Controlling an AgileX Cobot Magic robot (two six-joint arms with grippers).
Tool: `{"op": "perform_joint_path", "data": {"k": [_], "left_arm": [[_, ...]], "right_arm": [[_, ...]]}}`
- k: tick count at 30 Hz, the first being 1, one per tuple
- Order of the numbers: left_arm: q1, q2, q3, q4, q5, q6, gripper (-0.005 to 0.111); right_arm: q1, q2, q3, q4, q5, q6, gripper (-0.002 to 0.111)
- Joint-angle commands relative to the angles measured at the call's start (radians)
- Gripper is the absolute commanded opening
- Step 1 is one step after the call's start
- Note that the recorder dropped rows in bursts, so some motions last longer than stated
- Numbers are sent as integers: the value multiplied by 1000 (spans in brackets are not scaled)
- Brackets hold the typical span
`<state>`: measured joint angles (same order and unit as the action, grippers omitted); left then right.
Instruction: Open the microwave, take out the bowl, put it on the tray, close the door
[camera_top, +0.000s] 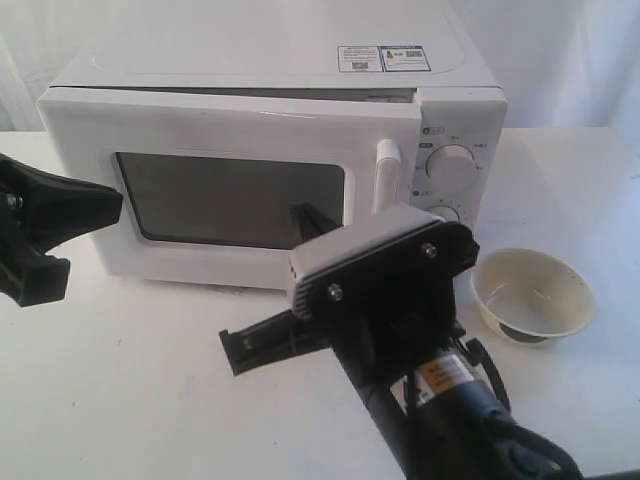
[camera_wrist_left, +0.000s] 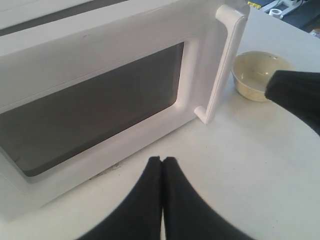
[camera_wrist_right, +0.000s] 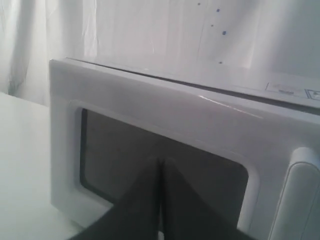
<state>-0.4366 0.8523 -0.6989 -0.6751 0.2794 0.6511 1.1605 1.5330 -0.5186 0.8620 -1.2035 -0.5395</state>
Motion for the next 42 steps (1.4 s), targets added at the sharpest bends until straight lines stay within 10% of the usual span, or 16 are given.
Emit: {"op": "perform_joint_path", "data": {"k": [1,42], "left_arm": [[-6,-10,6,-21,14,-8,0],[-6,-4,53,-35,-44,-8,0]], "right_arm": [[-63,38,-58,-2,-18,17,0],[-372,344,-334,-55,-18,100,0]]}}
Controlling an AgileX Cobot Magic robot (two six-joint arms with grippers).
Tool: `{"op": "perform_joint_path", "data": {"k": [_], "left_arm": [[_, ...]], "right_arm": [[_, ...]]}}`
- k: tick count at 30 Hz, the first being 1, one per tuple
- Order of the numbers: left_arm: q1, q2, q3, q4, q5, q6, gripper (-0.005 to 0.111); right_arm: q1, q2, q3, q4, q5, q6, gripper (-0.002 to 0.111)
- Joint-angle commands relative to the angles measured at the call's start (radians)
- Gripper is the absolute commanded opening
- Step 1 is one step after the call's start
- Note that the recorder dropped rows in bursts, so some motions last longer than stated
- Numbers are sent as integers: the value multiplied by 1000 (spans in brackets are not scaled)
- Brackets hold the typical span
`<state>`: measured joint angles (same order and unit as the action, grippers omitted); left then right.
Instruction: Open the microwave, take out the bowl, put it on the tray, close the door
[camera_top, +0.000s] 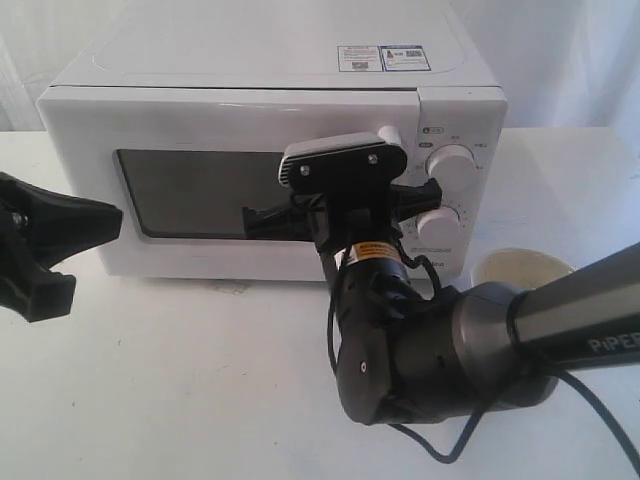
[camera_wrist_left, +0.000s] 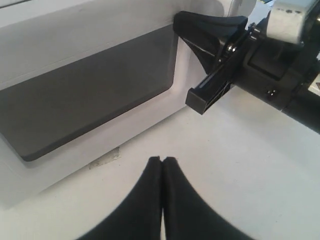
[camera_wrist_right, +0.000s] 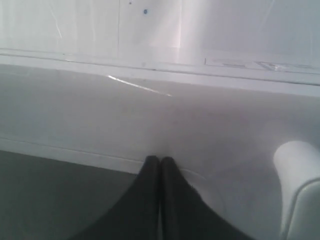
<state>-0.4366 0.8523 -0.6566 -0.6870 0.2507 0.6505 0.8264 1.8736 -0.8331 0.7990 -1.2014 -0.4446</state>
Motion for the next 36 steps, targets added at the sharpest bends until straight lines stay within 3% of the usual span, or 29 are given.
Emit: {"op": "perform_joint_path", "data": {"k": [1,17,27,36], "left_arm": [[-6,-4,11,-27,-15,-8,0],[-6,-4,11,-31,-22,-8,0],[-6,-4,11,-31,-22,-8,0],[-6,-4,11,-31,-18,1,0]], "right_arm": [[-39,3,-21,8,-20,5,0],[-60,3,-24,15,-20,4,0],[47,-143,161,15,-20,-3,0],[68,-254,309,28,-20,-6,0]]}}
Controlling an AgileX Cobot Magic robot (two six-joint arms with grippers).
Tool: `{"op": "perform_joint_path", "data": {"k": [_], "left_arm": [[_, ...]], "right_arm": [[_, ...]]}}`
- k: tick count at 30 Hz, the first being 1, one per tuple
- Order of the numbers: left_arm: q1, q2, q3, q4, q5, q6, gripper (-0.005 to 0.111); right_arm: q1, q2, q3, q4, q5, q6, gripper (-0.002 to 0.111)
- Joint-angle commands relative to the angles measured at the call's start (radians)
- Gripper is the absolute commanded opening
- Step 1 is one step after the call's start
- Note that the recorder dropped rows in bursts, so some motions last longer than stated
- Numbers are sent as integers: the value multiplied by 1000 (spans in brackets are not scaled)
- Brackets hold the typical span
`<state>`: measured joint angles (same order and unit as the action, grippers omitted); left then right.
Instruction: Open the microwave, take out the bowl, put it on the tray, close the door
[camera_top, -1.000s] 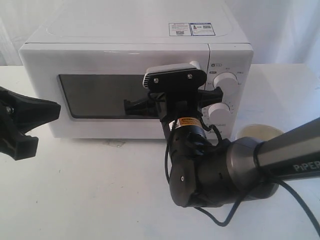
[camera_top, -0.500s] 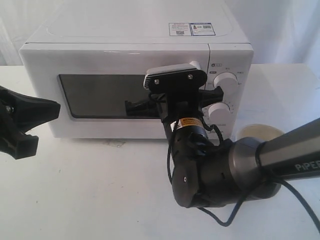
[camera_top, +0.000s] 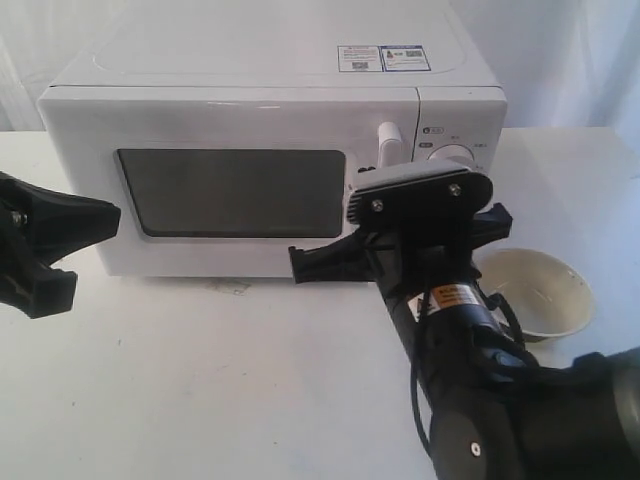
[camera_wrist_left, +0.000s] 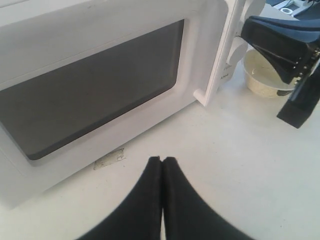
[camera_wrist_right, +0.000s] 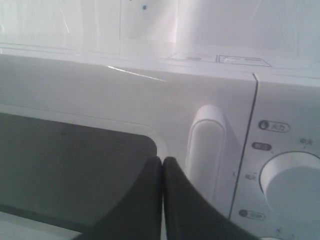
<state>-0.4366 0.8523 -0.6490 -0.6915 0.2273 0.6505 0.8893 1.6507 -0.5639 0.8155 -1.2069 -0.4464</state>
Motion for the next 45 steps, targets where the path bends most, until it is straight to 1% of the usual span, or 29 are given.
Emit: {"op": "perform_joint_path", "data": {"k": [1,6,21,23,25,26,27,28,29,30,31,33,34,35,38,41,43,45], "left_arm": [[-6,-4,3,-26,3,1,0],[-6,-4,3,-26,3,1,0],[-6,-4,3,-26,5,3,0],[-2,-65,3,7,8,4,0],[-2,-167,3,43,65,4,0],[3,-246,3,64,116,4,0],[33,-324,3,80,181,4,0],[54,-363,3,91,210,-4,0],[101,-431,3,126,254,-32,0],[130,-464,9,144,268,-52,0],[182,-517,18,176,300,-101,0],[248,-587,38,214,346,-192,0],[270,-613,50,238,359,-229,0],[300,-645,66,279,376,-303,0],[328,-670,98,392,372,-463,0],[340,-672,125,487,372,-639,0],[344,-672,145,503,360,-691,0],[344,-672,174,495,310,-698,0]], "right_arm": [[5,-31,45,29,-14,-4,0],[5,-31,47,90,-14,-1,0],[5,-31,47,82,-14,-1,0],[5,-31,47,82,-14,-1,0],[5,-31,47,82,-14,-1,0],[5,-31,47,82,-14,-1,0],[5,-31,47,82,-14,-1,0],[5,-31,47,82,-14,-1,0],[5,-31,47,82,-14,-1,0],[5,-31,47,82,-14,-1,0],[5,-31,47,82,-14,-1,0],[5,-31,47,82,-14,-1,0],[5,-31,47,82,-14,-1,0],[5,-31,47,82,-14,-1,0],[5,-31,47,82,-14,-1,0],[5,-31,47,82,-14,-1,0],[5,-31,47,82,-14,-1,0],[5,-31,47,82,-14,-1,0]]}}
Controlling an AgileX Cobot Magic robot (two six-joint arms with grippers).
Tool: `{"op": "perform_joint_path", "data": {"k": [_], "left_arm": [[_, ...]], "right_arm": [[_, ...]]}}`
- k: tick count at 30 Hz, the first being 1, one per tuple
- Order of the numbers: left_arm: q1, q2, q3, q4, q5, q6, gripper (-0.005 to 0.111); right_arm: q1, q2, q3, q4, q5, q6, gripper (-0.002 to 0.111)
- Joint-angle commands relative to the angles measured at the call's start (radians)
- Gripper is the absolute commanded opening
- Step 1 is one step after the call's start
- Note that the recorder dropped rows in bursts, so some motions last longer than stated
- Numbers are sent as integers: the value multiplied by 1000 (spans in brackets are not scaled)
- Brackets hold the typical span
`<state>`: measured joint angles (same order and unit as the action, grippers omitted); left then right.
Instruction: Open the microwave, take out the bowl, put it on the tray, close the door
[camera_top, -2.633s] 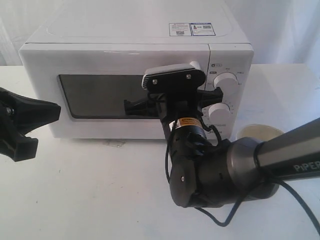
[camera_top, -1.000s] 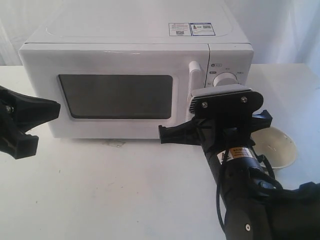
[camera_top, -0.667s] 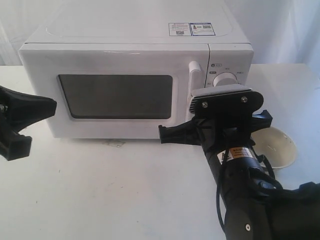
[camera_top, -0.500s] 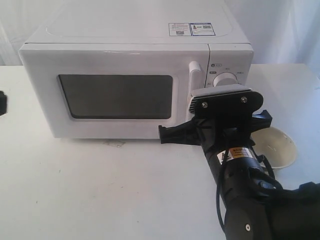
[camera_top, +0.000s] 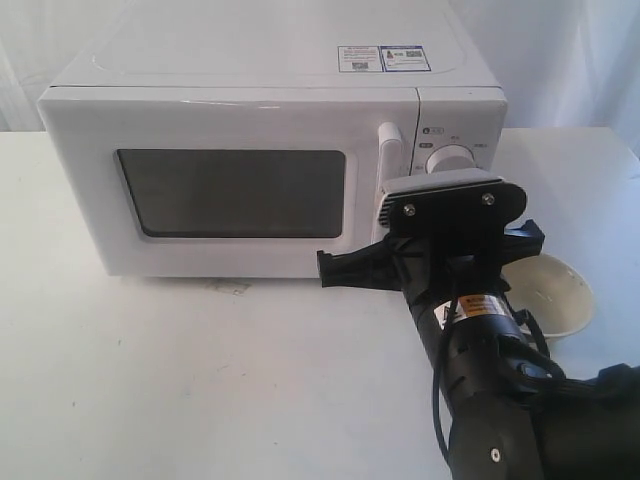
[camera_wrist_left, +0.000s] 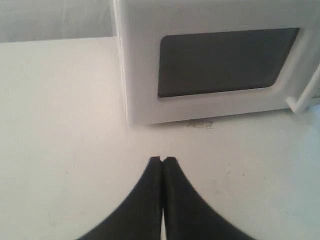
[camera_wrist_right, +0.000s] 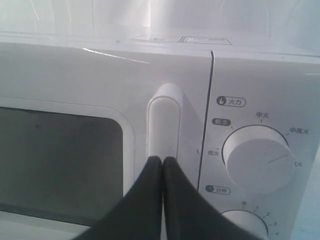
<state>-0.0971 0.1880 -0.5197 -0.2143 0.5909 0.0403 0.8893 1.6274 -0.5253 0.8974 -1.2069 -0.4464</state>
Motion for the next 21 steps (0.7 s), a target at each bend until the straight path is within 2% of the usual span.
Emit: {"op": "perform_joint_path", "data": {"k": [1,6,14,21], "left_arm": [[4,-8,66,13,-85,-88,0],[4,-38,152,37,-199,-90,0],[4,-179,256,75,-267,-88,0],[21,-188,344,164,-351,-88,0]], "right_arm": [[5,-8,9,1,-14,-1,0],[5,-8,9,1,-14,-1,0],[5,-8,9,1,-14,-1,0],[5,-8,9,-2,-14,-1,0]]}}
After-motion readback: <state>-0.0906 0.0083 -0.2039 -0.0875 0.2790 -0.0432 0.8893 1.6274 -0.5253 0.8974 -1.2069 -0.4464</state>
